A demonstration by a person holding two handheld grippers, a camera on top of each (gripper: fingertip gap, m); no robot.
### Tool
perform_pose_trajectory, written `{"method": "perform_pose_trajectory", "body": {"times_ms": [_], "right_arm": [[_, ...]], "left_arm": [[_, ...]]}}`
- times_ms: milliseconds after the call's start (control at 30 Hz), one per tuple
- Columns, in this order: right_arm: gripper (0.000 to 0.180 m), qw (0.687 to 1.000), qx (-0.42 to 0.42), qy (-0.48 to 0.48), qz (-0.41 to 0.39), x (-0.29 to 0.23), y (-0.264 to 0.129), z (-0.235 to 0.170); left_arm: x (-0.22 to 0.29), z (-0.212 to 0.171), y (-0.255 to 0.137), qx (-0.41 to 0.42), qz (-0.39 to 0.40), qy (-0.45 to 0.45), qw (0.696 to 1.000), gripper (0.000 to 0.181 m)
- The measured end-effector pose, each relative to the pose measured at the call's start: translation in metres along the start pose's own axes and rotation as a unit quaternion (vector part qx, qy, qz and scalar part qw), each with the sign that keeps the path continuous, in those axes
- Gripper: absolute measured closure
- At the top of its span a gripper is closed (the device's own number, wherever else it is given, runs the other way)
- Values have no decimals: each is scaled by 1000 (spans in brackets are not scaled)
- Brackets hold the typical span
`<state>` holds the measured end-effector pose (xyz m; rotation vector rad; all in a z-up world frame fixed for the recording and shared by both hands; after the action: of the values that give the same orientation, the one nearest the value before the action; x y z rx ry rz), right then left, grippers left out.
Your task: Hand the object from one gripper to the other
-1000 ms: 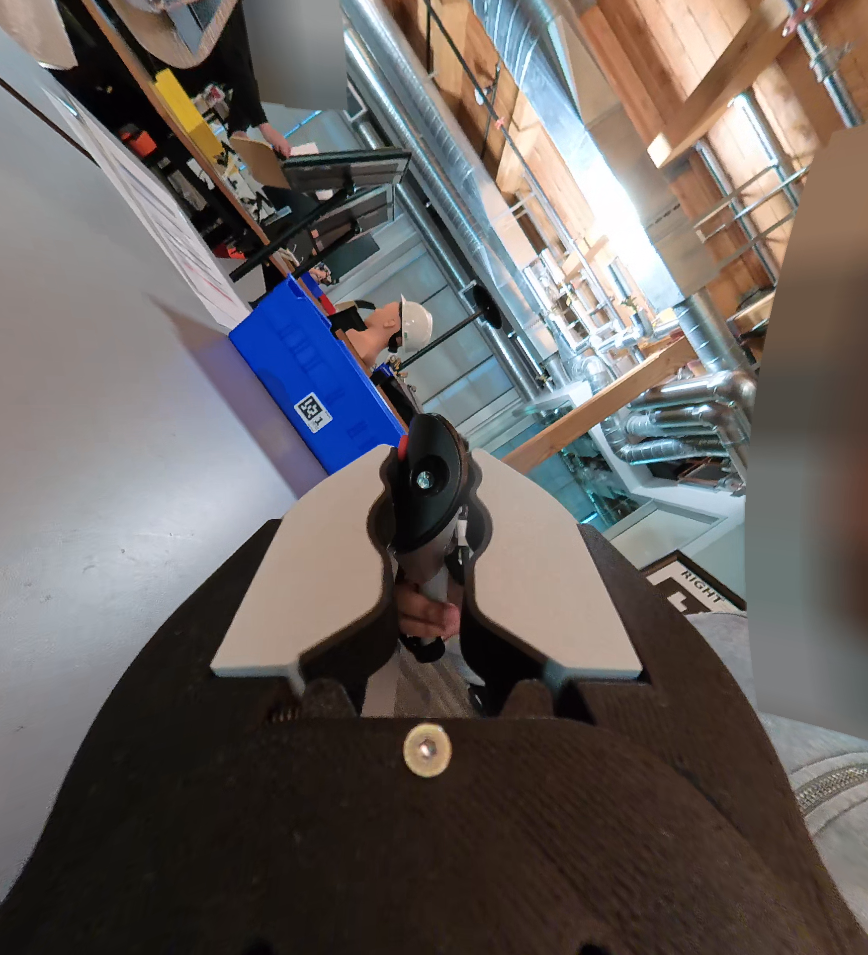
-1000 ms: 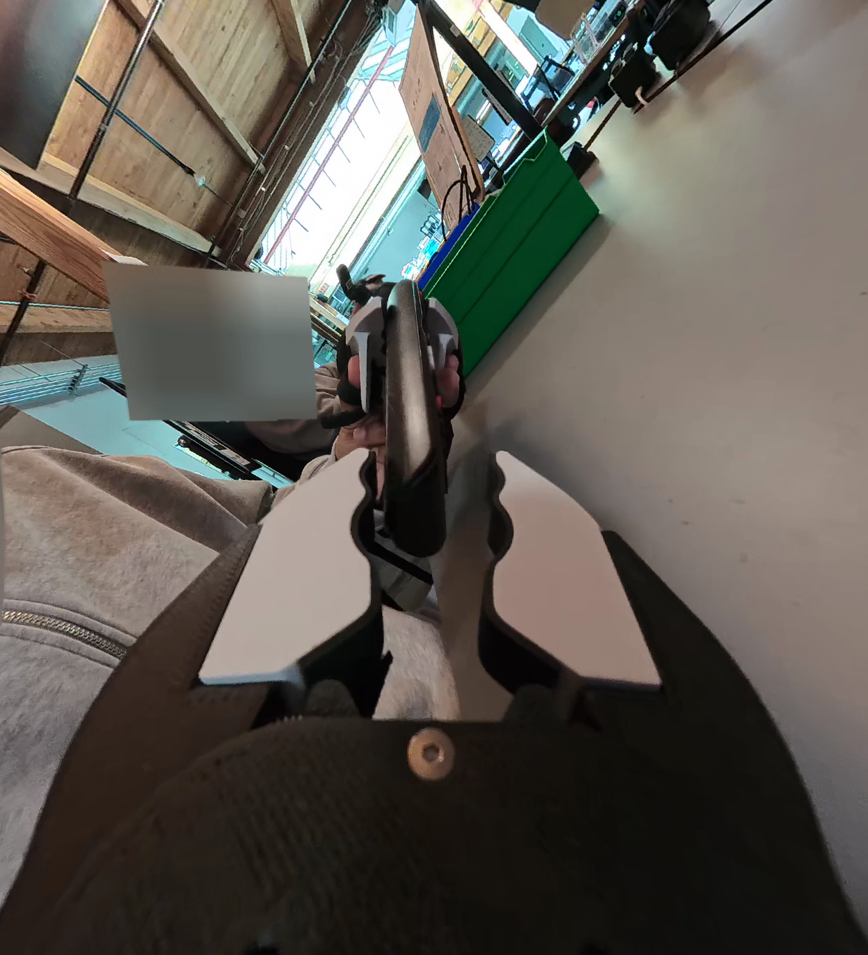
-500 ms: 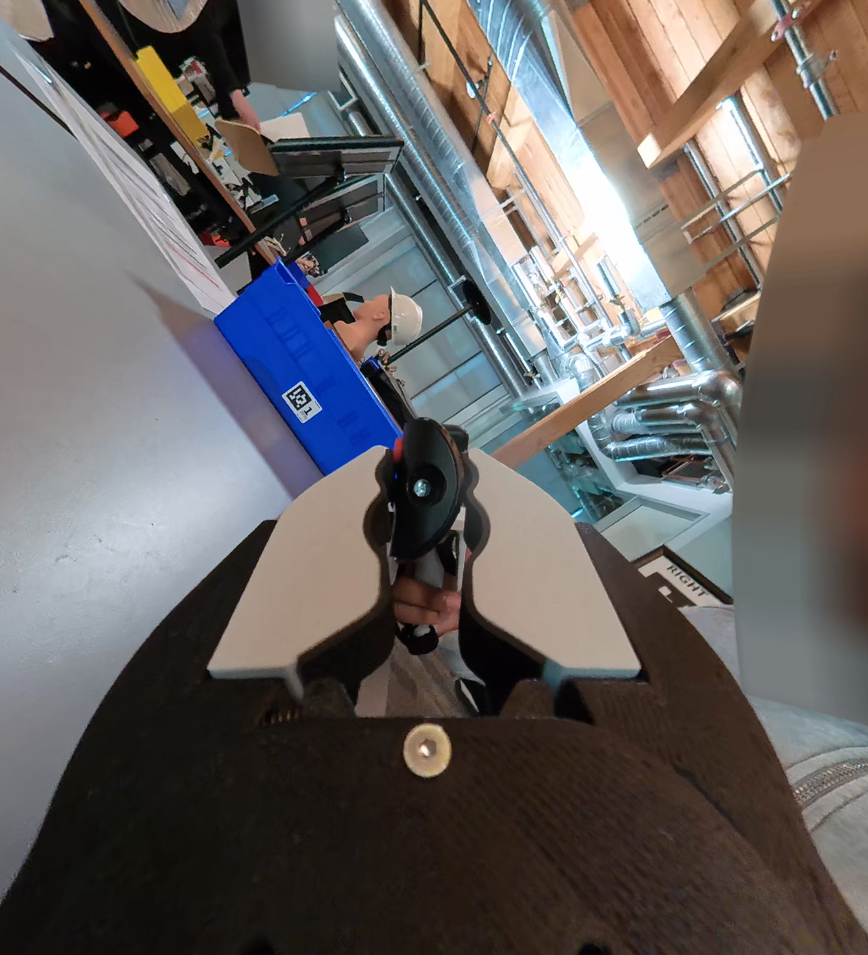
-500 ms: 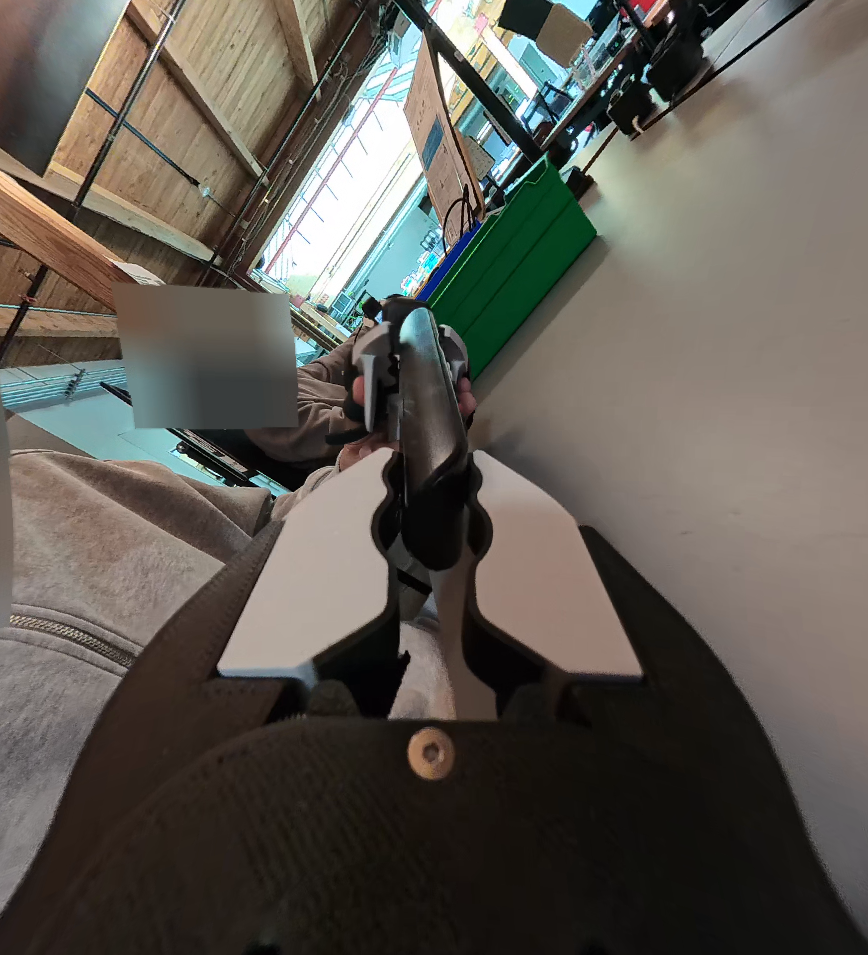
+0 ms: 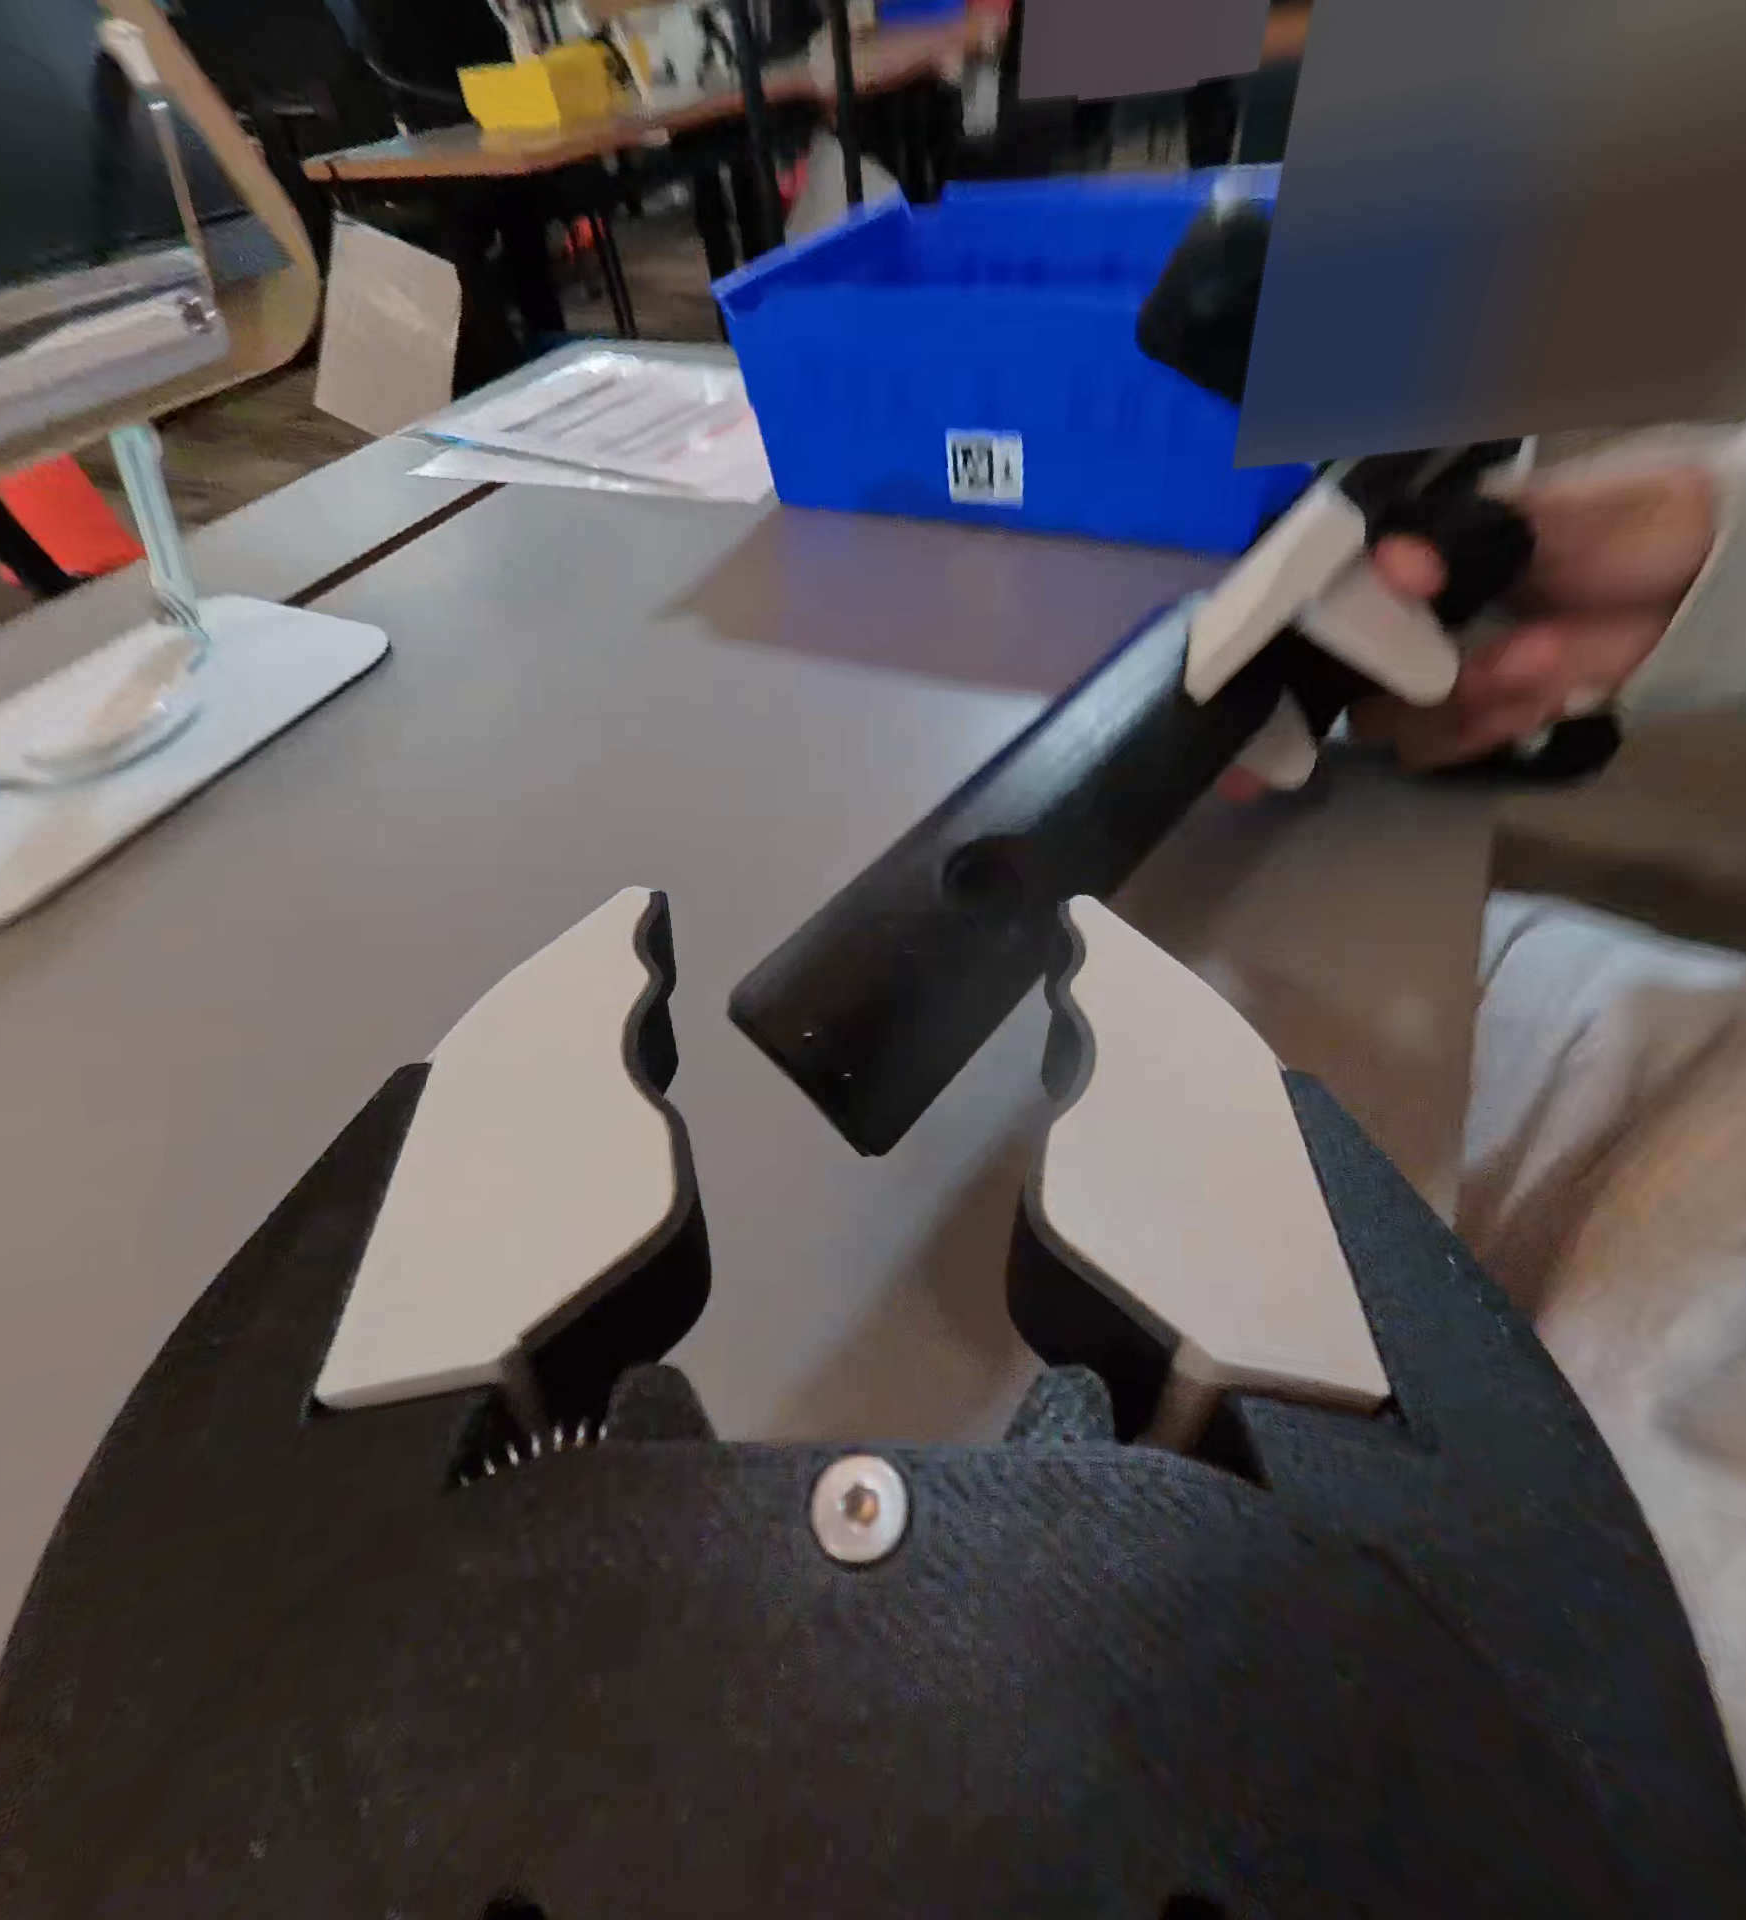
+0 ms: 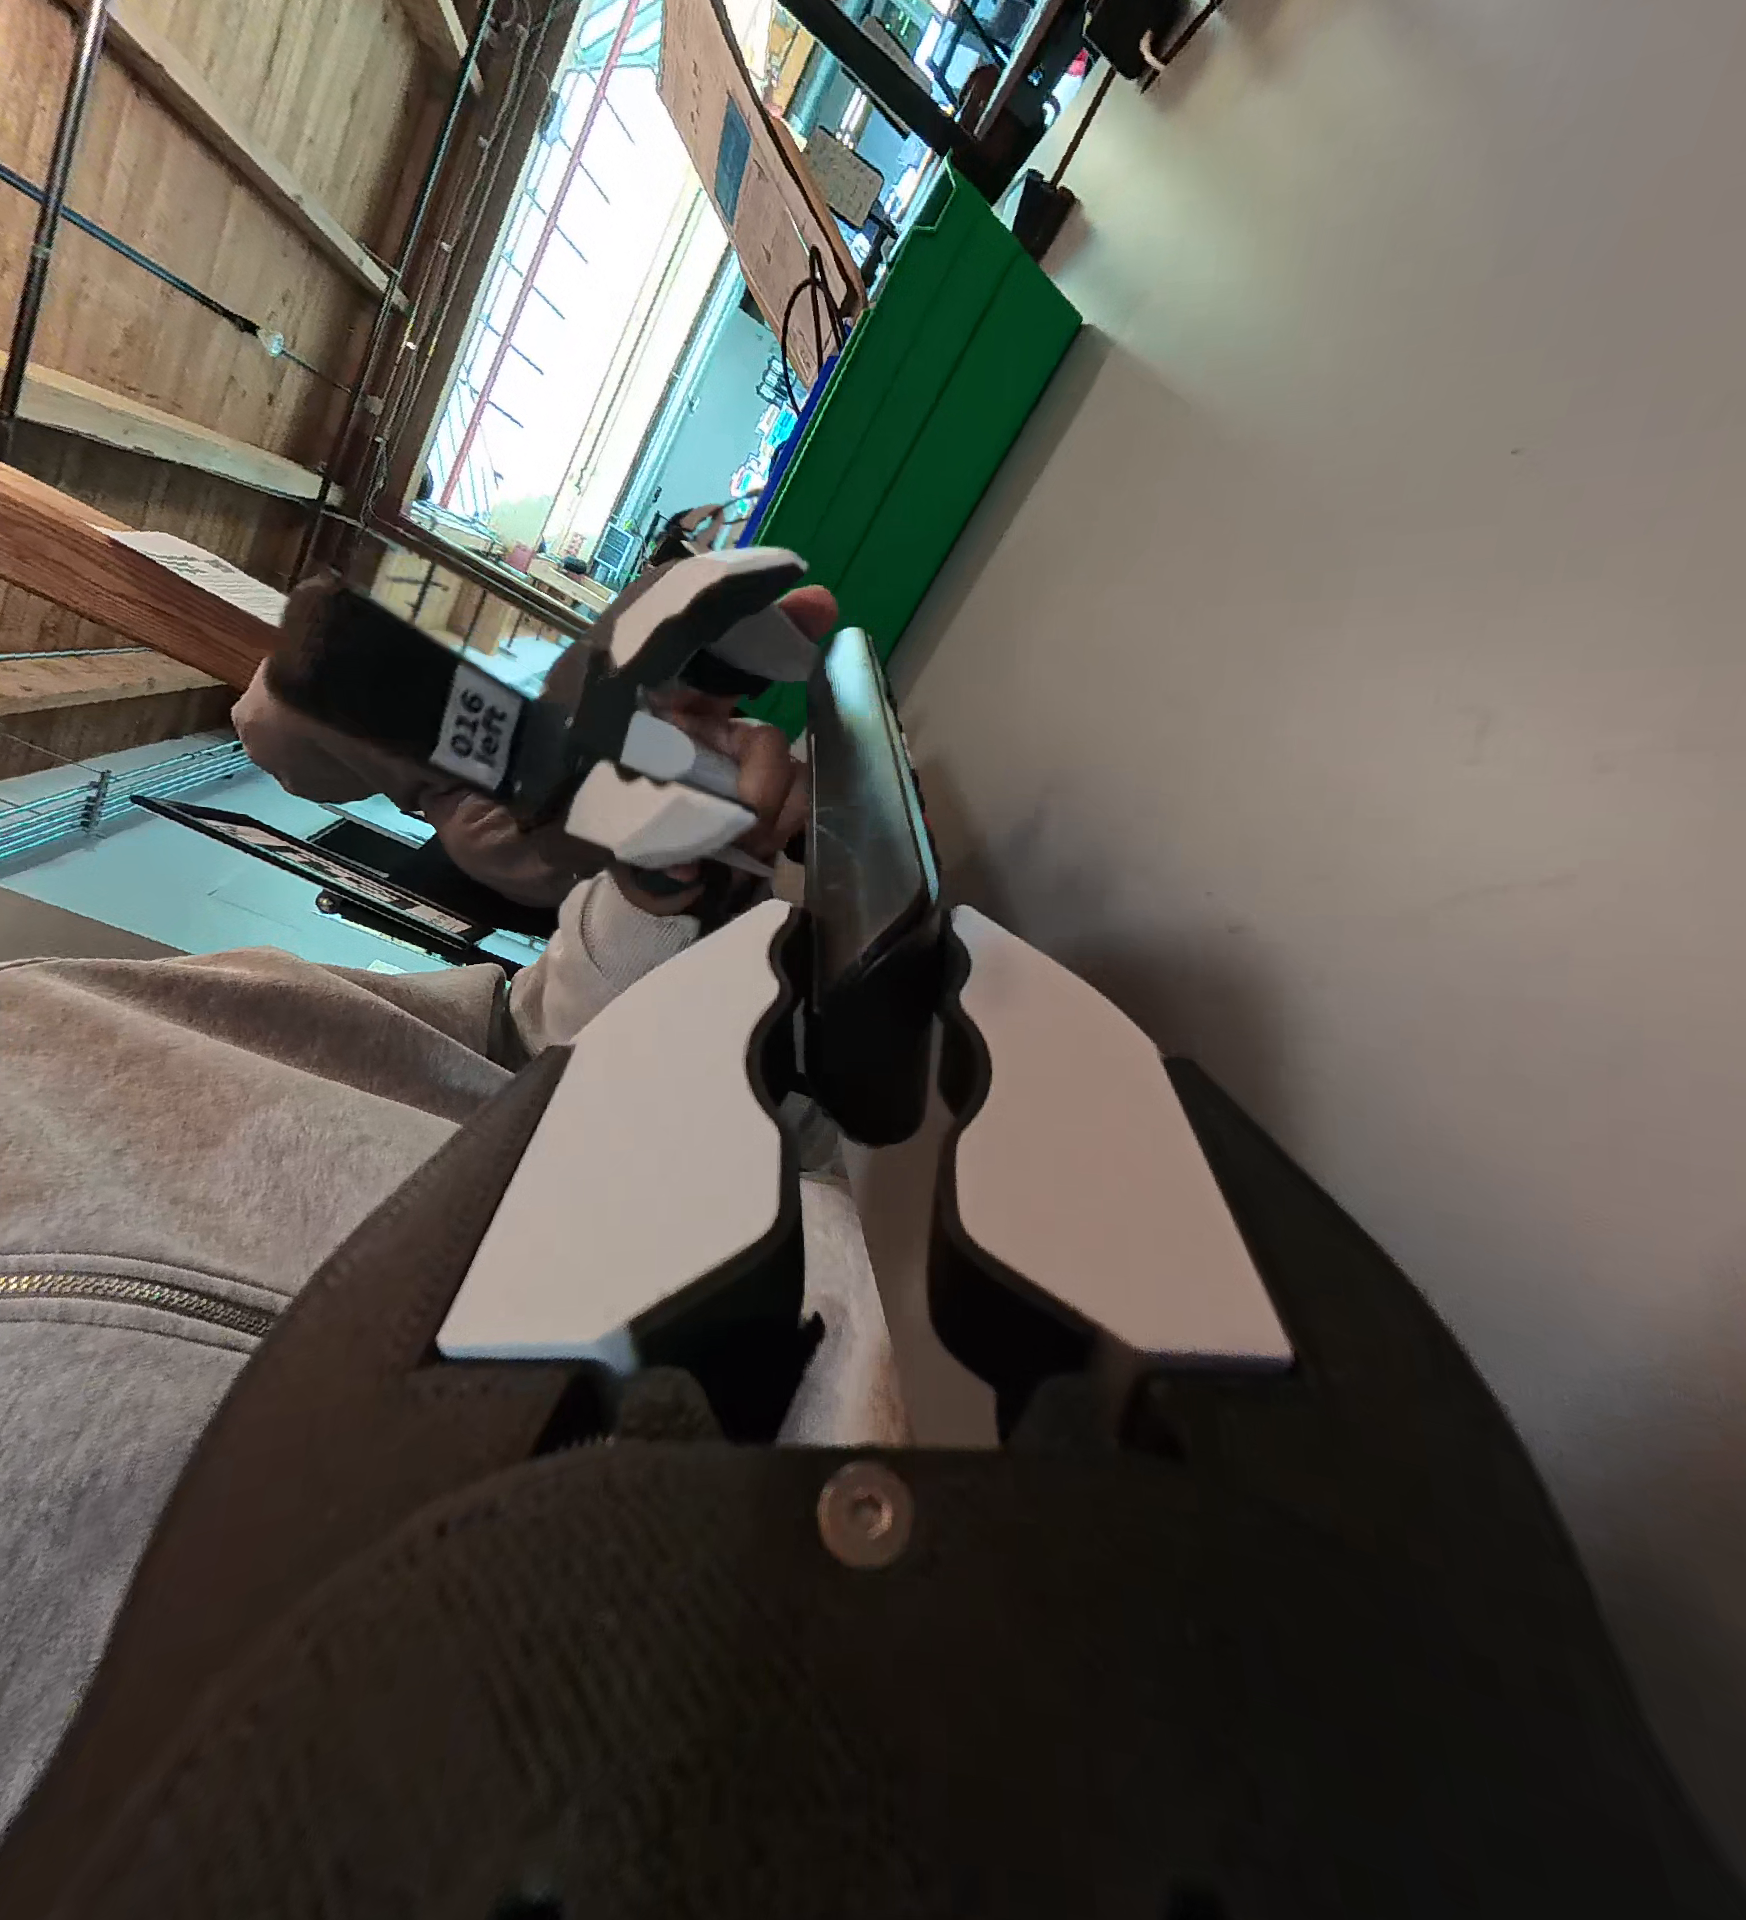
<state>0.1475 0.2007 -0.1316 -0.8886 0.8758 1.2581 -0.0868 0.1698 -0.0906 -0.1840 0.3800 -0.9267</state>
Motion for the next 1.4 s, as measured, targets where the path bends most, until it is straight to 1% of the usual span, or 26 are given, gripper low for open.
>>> {"method": "perform_pose_trajectory", "body": {"times_ms": [100, 200, 267, 400, 500, 533, 633, 733, 800, 967, 1033, 1133, 1233, 1367, 1400], "right_arm": [[156, 1000, -9, -4, -13, 1, 3, -2], [156, 999, -26, -19, -29, -1, 7, -6], [156, 998, -38, -34, -37, -4, 9, -8], [156, 996, -53, -53, -47, -10, 14, -11], [156, 996, -55, -47, -46, -11, 15, -12], [156, 997, -52, -40, -45, -11, 15, -12], [156, 999, -34, 3, -28, -6, 12, -10], [156, 998, -10, 64, 6, -3, 8, -8], [156, 994, 2, 101, 29, -2, 6, -8], [156, 985, 3, 162, 65, -4, 11, -14], [156, 980, 1, 180, 80, -6, 13, -17], [155, 974, 1, 203, 99, -8, 15, -20], [155, 970, 2, 217, 111, -9, 15, -22], [154, 973, 3, 200, 116, -12, 15, -21], [149, 974, 4, 191, 118, -14, 15, -20]], "left_arm": [[21, -1, 9, -64, 6, 126, 990, 112], [40, -6, 17, -123, 12, 244, 962, 113], [49, -9, 22, -150, 15, 294, 944, 113], [59, -14, 28, -182, 21, 332, 925, 117], [62, -16, 29, -197, 52, 389, 898, 125], [62, -16, 29, -198, 62, 407, 890, 125], [63, -13, 28, -183, 100, 452, 867, 125], [63, -9, 25, -162, 134, 497, 842, 128], [64, -9, 24, -155, 151, 532, 819, 133], [65, -11, 26, -169, 198, 614, 745, 140], [62, -9, 26, -174, 224, 624, 728, 145], [56, -4, 23, -170, 252, 622, 722, 152], [56, -2, 20, -158, 259, 625, 719, 156], [56, 0, 19, -156, 259, 616, 728, 157], [55, 1, 19, -156, 258, 608, 735, 157]]}}
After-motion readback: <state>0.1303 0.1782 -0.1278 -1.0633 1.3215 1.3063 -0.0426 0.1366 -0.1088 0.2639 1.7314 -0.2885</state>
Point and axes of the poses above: each gripper's, where its closed fingertips meet, y out along the fingers, z out of its top, x = y × z across the jaws, the point moved 8 cm from there along -y, back along the fingers, and after that the axes turned 8 degrees about y, right-handed, at the moved point
